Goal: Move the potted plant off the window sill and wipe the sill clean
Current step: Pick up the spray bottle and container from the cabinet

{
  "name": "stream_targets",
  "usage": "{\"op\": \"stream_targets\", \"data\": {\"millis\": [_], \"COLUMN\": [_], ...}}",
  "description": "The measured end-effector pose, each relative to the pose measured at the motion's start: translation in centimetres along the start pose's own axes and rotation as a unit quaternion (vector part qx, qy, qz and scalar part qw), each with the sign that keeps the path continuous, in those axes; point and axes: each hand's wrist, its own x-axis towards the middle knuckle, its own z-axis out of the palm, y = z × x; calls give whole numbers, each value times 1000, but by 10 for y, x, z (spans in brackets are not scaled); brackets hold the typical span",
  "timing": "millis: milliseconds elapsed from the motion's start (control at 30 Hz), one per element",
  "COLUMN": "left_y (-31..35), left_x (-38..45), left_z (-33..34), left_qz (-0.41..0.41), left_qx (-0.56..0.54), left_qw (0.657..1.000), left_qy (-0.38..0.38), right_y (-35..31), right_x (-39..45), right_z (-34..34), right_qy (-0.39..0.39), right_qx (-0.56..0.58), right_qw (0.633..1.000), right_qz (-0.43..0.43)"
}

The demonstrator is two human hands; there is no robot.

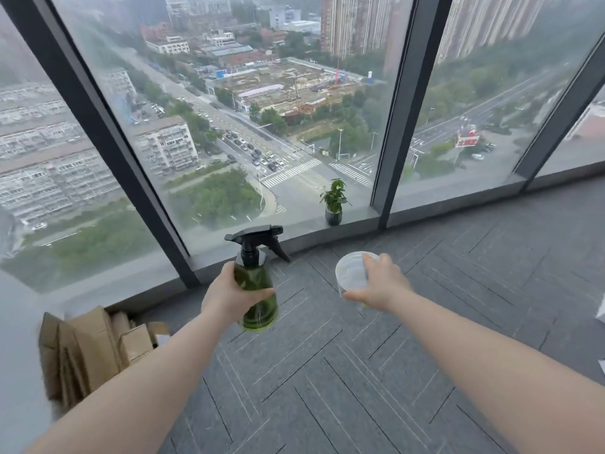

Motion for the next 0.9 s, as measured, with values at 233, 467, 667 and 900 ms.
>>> {"op": "stream_targets", "data": {"millis": [233,467,667,900], "left_y": [33,20,-5,-47], "left_x": [146,291,421,551], "left_z": [-14,-25,-27,-7], "left_qz": [-1,-45,-95,-114], "left_qx": [10,1,28,27], "left_qw": [1000,999,994,992], "left_qy": [0,28,50,50], "right_y": [-52,-112,-165,-202], "right_x": [143,308,455,576], "right_z": [-23,-6,26,73], "right_qy": [-7,-33,-60,-87], "right_qx": [-2,3,3,-13], "right_qw": [1000,999,998,996], "right_qz": [19,-3,-27,-12]}}
